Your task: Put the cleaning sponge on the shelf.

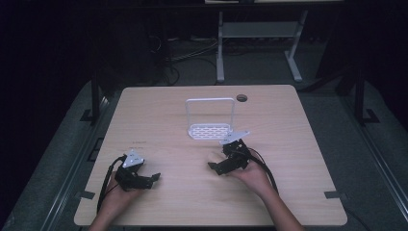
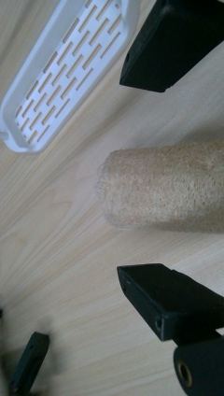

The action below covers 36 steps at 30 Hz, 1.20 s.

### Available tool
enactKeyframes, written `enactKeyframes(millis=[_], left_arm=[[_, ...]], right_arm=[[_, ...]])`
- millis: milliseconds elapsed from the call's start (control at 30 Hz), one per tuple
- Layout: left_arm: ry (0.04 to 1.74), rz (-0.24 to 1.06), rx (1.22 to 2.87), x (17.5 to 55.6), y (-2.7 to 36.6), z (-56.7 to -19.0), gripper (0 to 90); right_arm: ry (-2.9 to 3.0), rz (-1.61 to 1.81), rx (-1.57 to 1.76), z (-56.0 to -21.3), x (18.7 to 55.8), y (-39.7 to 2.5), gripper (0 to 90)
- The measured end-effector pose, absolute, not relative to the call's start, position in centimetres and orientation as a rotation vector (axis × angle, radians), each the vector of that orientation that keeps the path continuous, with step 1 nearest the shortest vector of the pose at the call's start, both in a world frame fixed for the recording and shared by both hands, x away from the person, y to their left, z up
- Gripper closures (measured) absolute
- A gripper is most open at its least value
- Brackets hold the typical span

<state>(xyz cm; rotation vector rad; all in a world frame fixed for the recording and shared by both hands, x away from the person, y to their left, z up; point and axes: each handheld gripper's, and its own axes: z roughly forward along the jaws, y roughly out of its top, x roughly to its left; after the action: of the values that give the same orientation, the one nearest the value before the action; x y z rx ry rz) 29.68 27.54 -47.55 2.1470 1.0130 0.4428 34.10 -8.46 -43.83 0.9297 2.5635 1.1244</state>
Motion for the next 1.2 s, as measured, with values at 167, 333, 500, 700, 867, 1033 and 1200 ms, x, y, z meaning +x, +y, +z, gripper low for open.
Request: enactKeyframes(millis=[167,333,500,700,867,1033,1200], left_arm=[[1.013,0.443,2.147,29.7,27.5,-47.6,13.0],[1.013,0.443,2.147,29.7,27.5,-47.6,13.0],[1.013,0.443,2.147,29.7,27.5,-47.6,13.0],[1.012,0.443,2.147,29.7,27.5,-47.6,13.0],[1.013,0.444,2.147,29.7,27.5,-47.6,13.0],[1.013,0.444,2.147,29.7,27.5,-47.6,13.0],[1.013,0.443,2.147,29.7,27.5,-47.6,13.0]], right_arm=[[2.566,1.097,0.929,-44.1,34.1,-8.5,12.1],[2.569,1.092,0.939,-44.3,34.0,-8.7,14.1],[2.588,1.089,0.94,-44.6,33.9,-8.6,15.5],[2.614,1.072,0.924,-44.9,33.8,-8.4,20.2],[2.629,1.059,0.92,-45.1,33.7,-8.4,22.3],[2.644,1.044,0.921,-45.4,33.7,-8.4,23.9],[2.656,1.035,0.91,-45.6,33.6,-8.4,27.3]])
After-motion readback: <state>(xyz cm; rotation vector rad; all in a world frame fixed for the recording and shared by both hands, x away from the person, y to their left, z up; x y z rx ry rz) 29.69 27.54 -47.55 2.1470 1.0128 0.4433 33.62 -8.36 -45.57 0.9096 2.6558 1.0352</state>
